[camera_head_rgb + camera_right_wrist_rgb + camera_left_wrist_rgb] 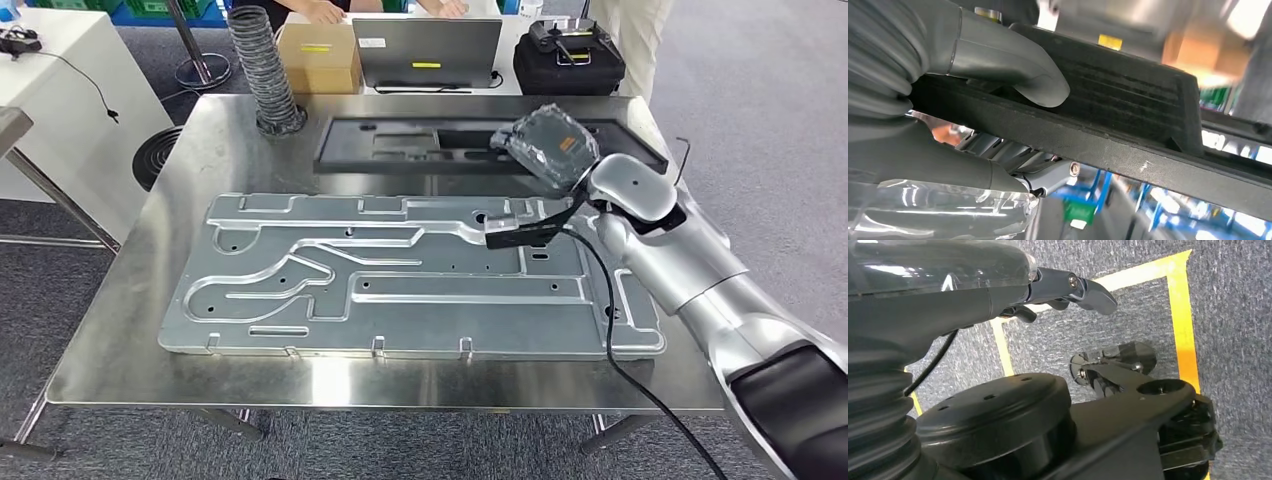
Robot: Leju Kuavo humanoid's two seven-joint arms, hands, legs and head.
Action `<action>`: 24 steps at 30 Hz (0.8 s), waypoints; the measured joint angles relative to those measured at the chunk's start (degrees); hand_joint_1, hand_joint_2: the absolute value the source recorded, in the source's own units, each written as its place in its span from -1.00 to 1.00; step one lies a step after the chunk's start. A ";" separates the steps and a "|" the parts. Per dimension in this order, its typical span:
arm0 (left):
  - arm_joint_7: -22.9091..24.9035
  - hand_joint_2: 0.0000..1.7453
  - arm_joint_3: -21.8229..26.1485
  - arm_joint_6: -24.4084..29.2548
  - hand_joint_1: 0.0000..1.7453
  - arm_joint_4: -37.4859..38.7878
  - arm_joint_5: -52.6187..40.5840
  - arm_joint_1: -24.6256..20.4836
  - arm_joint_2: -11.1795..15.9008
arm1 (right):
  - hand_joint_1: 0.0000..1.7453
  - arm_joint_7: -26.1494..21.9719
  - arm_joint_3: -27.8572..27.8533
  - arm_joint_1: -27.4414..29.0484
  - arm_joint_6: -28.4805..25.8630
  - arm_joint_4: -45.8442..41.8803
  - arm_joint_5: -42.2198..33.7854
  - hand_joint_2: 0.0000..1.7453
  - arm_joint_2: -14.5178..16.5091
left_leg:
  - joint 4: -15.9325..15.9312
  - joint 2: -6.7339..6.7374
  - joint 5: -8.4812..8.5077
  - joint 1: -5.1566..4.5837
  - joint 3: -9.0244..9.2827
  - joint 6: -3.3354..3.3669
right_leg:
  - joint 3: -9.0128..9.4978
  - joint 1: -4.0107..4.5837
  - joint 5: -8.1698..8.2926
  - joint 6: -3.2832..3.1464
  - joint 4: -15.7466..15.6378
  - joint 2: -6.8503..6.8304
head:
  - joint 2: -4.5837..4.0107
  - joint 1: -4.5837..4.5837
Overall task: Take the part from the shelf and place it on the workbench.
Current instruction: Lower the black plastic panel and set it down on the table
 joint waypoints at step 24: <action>0.70 -1.00 -1.21 0.16 -1.00 0.00 -0.01 -0.61 0.18 | -1.00 0.18 -0.05 11.47 0.68 0.00 -8.61 -1.00 -6.04 | -14.32 -0.09 4.80 -0.48 7.36 0.80 | -0.77 -0.20 0.22 0.94 0.48 0.18 | -0.01 0.03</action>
